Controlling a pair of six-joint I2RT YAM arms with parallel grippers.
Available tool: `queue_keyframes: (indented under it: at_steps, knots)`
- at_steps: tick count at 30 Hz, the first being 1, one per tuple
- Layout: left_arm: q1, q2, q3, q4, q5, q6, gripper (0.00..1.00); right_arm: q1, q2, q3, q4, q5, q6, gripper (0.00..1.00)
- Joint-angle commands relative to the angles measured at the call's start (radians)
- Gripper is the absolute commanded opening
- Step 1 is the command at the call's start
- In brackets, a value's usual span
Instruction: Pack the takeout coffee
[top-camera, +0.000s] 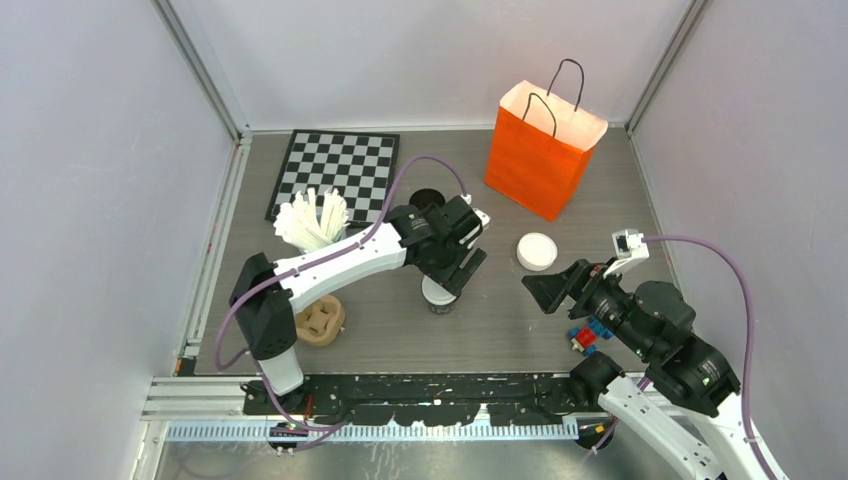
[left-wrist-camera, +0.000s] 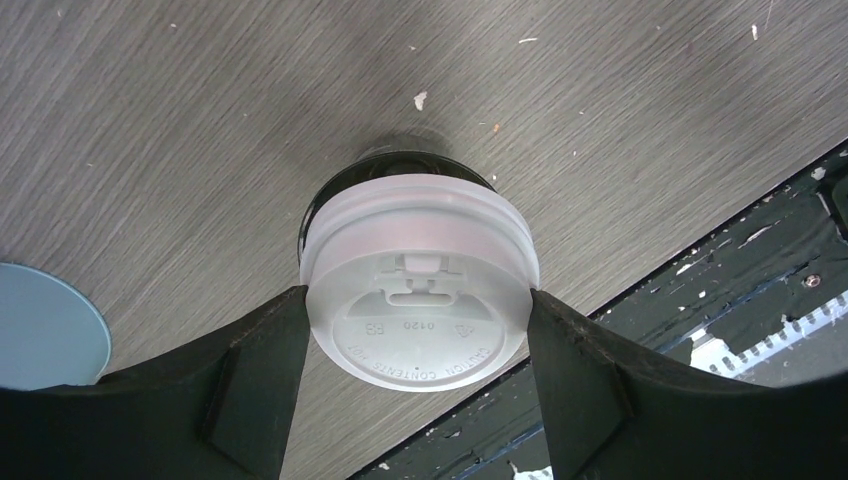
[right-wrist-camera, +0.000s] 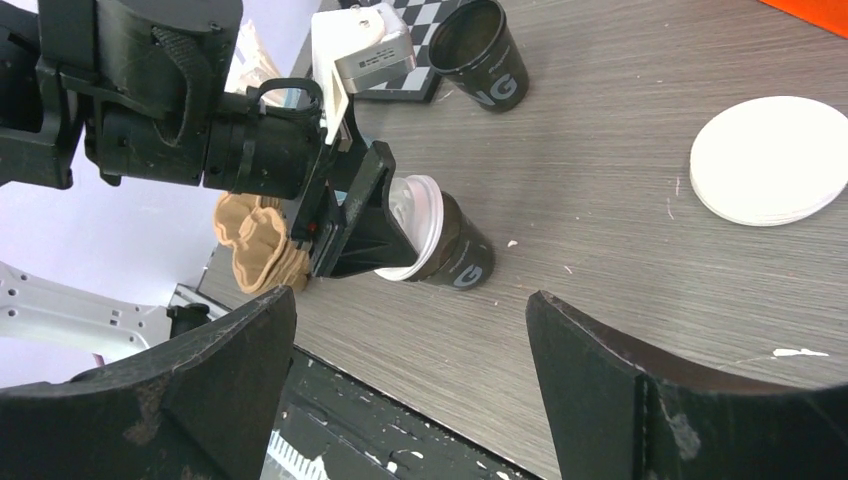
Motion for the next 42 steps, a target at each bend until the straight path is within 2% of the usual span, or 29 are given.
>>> queue_keyframes:
  at_steps: [1,18,26,29,31,33,36,42]
  knots:
    - [-0.007,0.014,0.058,-0.035,0.013,0.007,0.71,0.005,-0.024,0.048,-0.018,0.027,-0.041,0.89]
    - [-0.007,0.084,0.093,-0.091,-0.023,0.019,0.77,0.004,-0.021,0.046,-0.013,0.030,-0.048,0.89]
    - [-0.007,0.095,0.092,-0.087,-0.029,0.030,0.82,0.005,-0.012,0.043,-0.009,0.025,-0.047,0.89]
    - [-0.007,0.095,0.096,-0.089,-0.027,0.035,0.86,0.005,-0.011,0.040,-0.004,0.023,-0.047,0.89]
    - [-0.007,0.095,0.099,-0.088,-0.024,0.039,0.96,0.005,-0.009,0.041,-0.002,0.021,-0.048,0.89]
    - [-0.007,0.091,0.097,-0.081,-0.018,0.042,0.99,0.006,-0.007,0.041,0.000,0.019,-0.048,0.89]
    - [-0.007,0.086,0.095,-0.062,-0.011,0.050,0.98,0.006,-0.008,0.038,0.002,0.020,-0.048,0.89]
    - [-0.007,0.098,0.108,-0.060,0.000,0.058,0.84,0.004,-0.009,0.035,0.004,0.016,-0.047,0.89]
